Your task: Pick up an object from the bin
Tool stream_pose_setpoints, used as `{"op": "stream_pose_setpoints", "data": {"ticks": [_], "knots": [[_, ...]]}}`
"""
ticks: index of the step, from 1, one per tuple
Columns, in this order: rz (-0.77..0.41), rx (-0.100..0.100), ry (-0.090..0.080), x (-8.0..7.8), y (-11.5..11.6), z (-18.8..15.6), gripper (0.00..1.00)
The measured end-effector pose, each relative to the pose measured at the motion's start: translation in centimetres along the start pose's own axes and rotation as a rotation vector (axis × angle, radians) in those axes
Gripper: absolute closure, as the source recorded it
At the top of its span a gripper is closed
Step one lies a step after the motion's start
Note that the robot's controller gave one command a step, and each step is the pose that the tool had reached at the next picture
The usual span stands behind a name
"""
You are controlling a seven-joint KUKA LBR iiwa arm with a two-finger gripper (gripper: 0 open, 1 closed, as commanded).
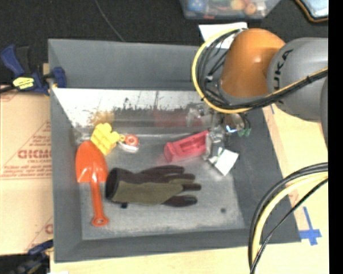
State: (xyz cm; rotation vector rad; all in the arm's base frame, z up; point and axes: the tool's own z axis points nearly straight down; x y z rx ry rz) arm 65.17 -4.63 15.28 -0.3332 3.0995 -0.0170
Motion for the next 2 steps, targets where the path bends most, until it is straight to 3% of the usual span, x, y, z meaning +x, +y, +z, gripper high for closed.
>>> {"op": "stream_pose_setpoints", "data": {"ticks": [1, 2], "knots": [[0.166, -0.007, 0.013, 0.4, 1.2, 4.2, 0.00], [-0.086, 0.000, 0.002, 0.0, 1.3, 8.2, 0.00]]}}
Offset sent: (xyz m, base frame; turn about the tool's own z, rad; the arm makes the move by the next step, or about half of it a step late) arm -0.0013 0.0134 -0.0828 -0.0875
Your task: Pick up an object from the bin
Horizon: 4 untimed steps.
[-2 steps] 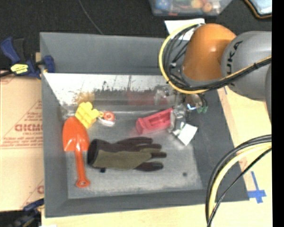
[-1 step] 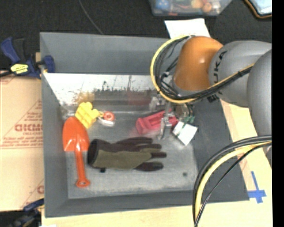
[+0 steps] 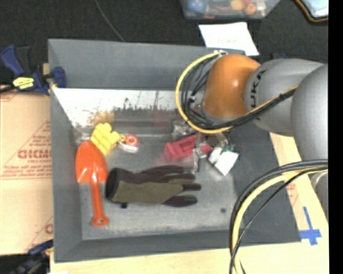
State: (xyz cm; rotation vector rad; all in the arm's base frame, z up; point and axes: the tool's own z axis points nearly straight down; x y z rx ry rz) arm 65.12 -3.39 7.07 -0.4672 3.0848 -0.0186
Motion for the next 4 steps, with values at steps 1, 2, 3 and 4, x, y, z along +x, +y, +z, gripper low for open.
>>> {"op": "stream_pose_setpoints", "data": {"ticks": [1, 2, 3, 4], "knots": [[0.322, 0.000, -0.001, 0.11, 0.60, -0.14, 1.00], [0.321, 0.000, -0.001, 0.11, 0.60, -0.14, 1.00], [0.321, 0.001, -0.002, 0.17, 0.56, -0.48, 1.00], [0.320, 0.002, -0.004, 0.20, 0.51, -1.05, 1.00]]}}
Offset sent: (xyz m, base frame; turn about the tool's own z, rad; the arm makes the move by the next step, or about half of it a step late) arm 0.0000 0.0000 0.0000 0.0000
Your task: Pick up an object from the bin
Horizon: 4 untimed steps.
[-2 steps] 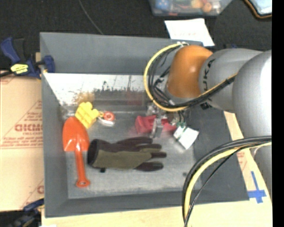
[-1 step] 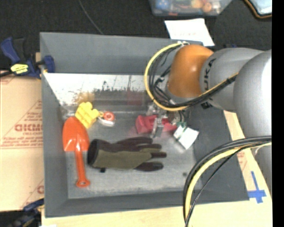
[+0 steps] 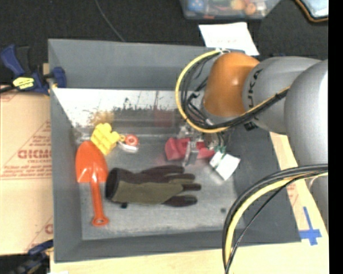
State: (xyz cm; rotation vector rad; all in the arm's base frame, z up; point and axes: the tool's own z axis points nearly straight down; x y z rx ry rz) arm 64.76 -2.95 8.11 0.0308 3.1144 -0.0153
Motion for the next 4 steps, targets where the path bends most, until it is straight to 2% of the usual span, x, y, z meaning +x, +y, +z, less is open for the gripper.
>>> {"op": "stream_pose_setpoints", "data": {"ticks": [1, 4], "knots": [[0.000, 0.001, 0.007, 0.1, -0.1, -1.6, 1.00], [0.000, 0.002, 0.004, 0.1, -0.3, -5.3, 1.00]]}}
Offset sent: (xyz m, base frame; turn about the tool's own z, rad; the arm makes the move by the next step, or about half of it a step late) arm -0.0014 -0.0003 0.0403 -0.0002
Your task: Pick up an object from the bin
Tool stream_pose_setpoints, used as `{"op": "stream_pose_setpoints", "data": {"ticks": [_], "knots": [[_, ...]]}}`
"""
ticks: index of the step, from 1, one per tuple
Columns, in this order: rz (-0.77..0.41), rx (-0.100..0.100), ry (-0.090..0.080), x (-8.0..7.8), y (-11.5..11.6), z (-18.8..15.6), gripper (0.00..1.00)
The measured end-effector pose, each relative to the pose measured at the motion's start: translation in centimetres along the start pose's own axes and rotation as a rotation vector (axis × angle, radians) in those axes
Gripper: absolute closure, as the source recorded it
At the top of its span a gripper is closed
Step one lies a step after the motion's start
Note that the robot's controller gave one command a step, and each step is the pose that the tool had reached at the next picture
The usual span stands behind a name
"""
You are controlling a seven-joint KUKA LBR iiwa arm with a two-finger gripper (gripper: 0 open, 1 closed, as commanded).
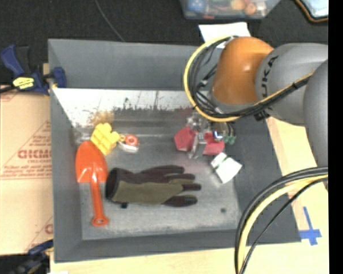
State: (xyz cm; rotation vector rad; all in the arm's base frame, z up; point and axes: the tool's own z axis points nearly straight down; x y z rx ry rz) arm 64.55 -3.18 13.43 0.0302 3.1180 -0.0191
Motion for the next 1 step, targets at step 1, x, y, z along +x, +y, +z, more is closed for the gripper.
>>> {"op": "stream_pose_setpoints", "data": {"ticks": [1], "knots": [[0.000, 0.001, -0.001, 0.01, -0.08, -0.62, 1.00]]}}
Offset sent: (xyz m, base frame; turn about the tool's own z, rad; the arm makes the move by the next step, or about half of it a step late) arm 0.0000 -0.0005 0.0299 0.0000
